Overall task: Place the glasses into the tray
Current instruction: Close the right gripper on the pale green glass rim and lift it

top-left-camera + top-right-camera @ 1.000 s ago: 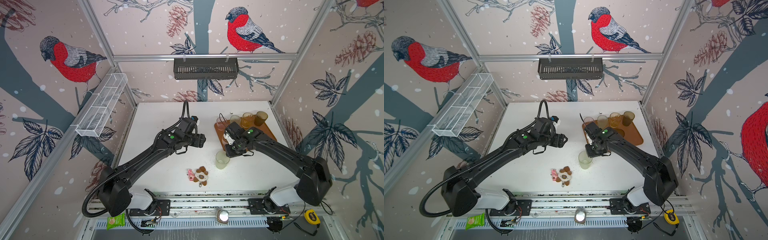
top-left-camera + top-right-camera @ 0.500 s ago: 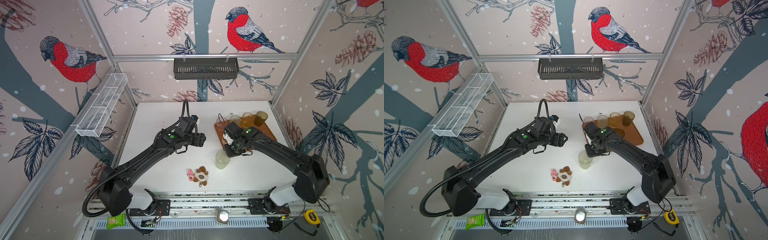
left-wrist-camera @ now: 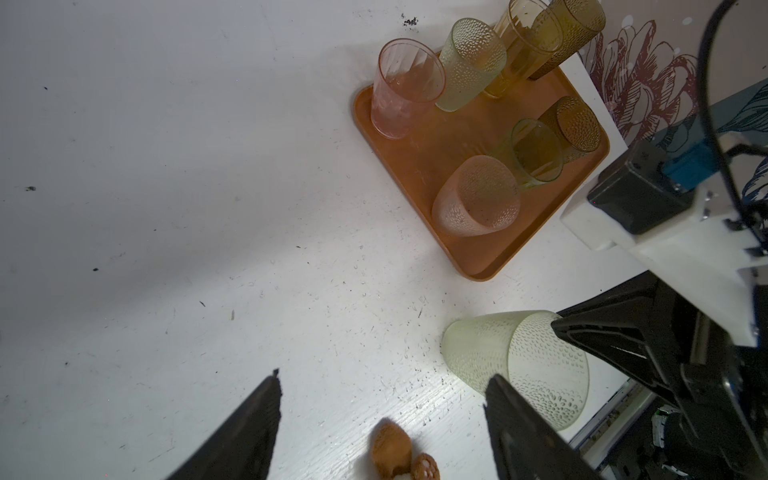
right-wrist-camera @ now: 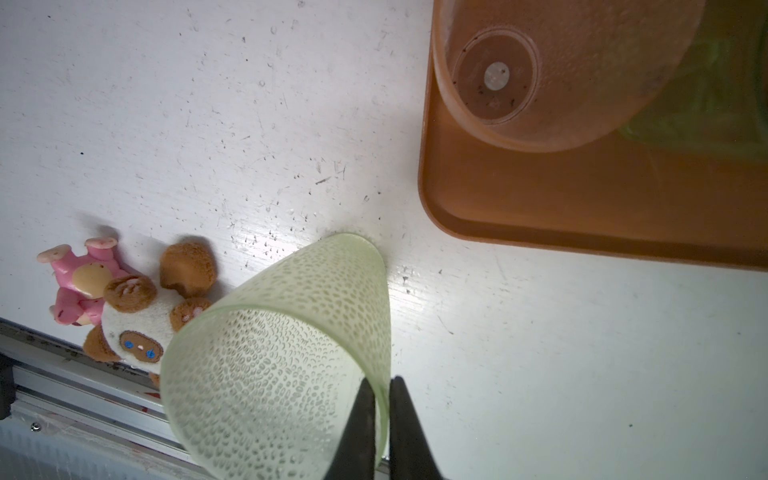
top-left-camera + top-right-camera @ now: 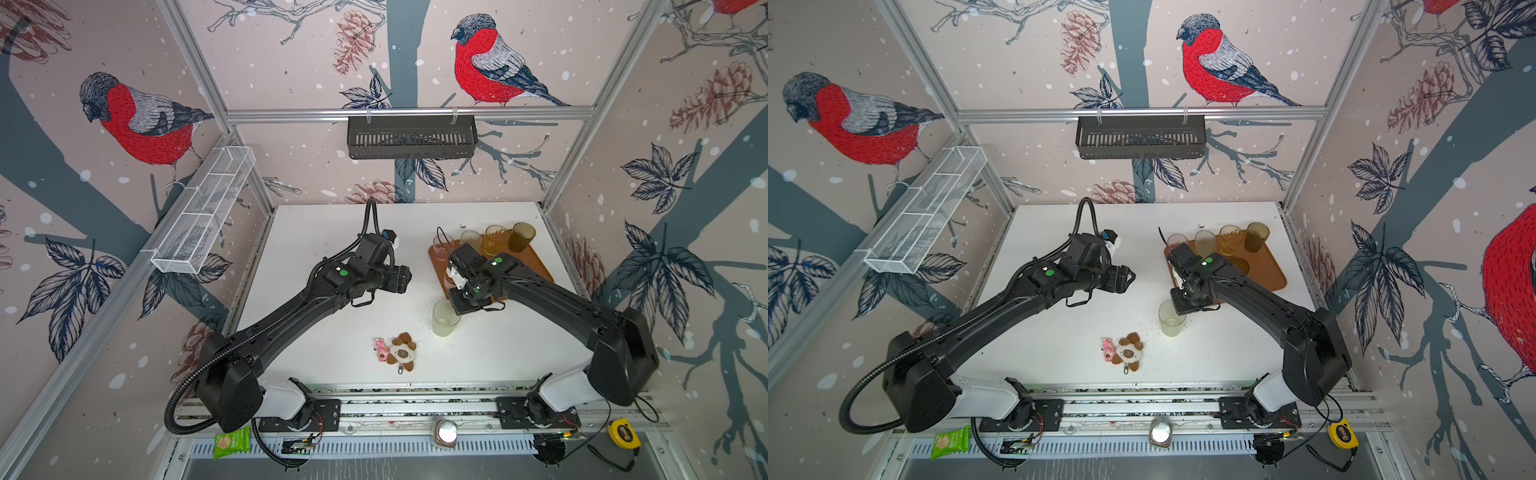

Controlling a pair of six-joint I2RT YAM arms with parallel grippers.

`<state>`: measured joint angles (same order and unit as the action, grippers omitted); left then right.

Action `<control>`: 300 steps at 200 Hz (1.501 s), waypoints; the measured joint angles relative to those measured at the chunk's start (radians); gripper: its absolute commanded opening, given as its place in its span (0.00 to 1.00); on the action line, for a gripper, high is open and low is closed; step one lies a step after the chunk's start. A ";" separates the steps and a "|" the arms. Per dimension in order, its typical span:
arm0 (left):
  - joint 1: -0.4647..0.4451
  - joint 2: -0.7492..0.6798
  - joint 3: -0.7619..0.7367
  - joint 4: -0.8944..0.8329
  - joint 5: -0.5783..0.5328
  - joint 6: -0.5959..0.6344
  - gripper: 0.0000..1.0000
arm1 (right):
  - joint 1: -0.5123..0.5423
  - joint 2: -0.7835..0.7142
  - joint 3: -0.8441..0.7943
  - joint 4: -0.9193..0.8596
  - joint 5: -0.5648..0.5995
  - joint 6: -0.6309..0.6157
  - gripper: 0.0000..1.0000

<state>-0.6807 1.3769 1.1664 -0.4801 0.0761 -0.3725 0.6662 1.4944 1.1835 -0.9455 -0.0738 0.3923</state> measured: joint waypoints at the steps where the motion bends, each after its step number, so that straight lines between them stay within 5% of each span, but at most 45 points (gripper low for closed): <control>1: 0.000 0.000 0.000 0.000 0.000 0.000 0.78 | 0.000 0.000 0.000 0.000 0.000 0.000 0.10; 125: 0.004 -0.002 -0.019 0.027 0.002 0.007 0.78 | -0.082 -0.118 -0.051 -0.052 0.025 0.001 0.06; 300: 0.008 -0.041 -0.043 0.079 -0.008 0.080 0.79 | -0.525 -0.301 -0.101 -0.072 0.004 0.001 0.03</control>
<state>-0.6724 1.3361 1.1229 -0.4015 0.0685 -0.2928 0.1417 1.1938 1.0828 -1.0176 -0.0696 0.3931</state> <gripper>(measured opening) 0.784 0.061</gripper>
